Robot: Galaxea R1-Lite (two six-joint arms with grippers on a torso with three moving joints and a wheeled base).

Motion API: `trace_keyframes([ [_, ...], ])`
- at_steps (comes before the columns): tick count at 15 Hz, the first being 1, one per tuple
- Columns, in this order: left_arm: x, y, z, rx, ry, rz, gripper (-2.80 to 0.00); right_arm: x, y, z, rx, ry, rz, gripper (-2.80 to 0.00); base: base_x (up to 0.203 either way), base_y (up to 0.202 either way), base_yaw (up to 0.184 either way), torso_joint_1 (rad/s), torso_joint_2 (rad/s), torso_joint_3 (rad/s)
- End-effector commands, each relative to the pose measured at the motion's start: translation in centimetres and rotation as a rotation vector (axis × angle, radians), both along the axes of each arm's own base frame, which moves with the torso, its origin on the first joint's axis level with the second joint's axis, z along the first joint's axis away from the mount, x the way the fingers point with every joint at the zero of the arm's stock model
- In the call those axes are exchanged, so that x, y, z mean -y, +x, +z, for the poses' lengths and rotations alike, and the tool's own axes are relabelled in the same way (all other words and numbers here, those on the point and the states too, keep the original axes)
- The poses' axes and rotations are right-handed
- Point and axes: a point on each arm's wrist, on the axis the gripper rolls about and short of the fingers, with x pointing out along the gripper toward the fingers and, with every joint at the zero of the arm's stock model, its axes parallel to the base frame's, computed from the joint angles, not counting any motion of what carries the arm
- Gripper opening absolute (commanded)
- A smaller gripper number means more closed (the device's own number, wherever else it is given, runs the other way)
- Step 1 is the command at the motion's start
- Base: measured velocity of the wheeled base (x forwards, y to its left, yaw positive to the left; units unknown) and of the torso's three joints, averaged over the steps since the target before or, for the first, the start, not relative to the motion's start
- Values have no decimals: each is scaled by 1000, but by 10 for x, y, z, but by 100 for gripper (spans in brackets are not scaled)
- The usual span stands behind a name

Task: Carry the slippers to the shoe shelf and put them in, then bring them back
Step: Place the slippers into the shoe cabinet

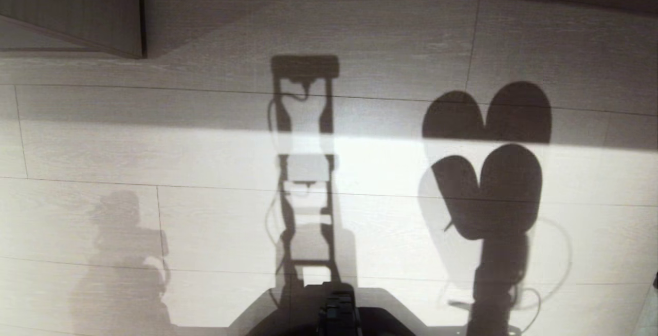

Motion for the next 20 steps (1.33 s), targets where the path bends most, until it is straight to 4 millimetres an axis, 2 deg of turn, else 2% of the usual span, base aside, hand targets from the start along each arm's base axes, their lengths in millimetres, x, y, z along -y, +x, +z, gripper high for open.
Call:
trace_keyframes([
  [1, 0, 0, 0, -1, -1, 0, -280, -1, -29, -17, 68, -5, 14, -280, 0, 0, 0, 0, 0, 0],
  [3, 0, 0, -1, 0, -1, 0, -280, -1, -35, -41, 8, -6, 22, -280, 0, 0, 0, 0, 0, 0],
  [7, 0, 0, 0, -1, -1, 0, -280, 2, -12, -86, -80, 17, -59, -280, 0, 0, 0, 0, 0, 0],
  [9, 0, 0, 0, 0, -1, 0, -280, 2, -9, -92, -87, 31, -84, -280, 0, 0, 0, 0, 0, 0],
  [13, 0, 0, 0, -1, -1, 0, -280, 4, -8, -109, -250, 39, -165, -280, 0, 0, 0, 0, 0, 0],
  [20, 0, 0, 0, -1, -2, 0, -280, 4, -8, -108, -243, 45, -166, -280, 0, 0, 0, 0, 0, 5],
])
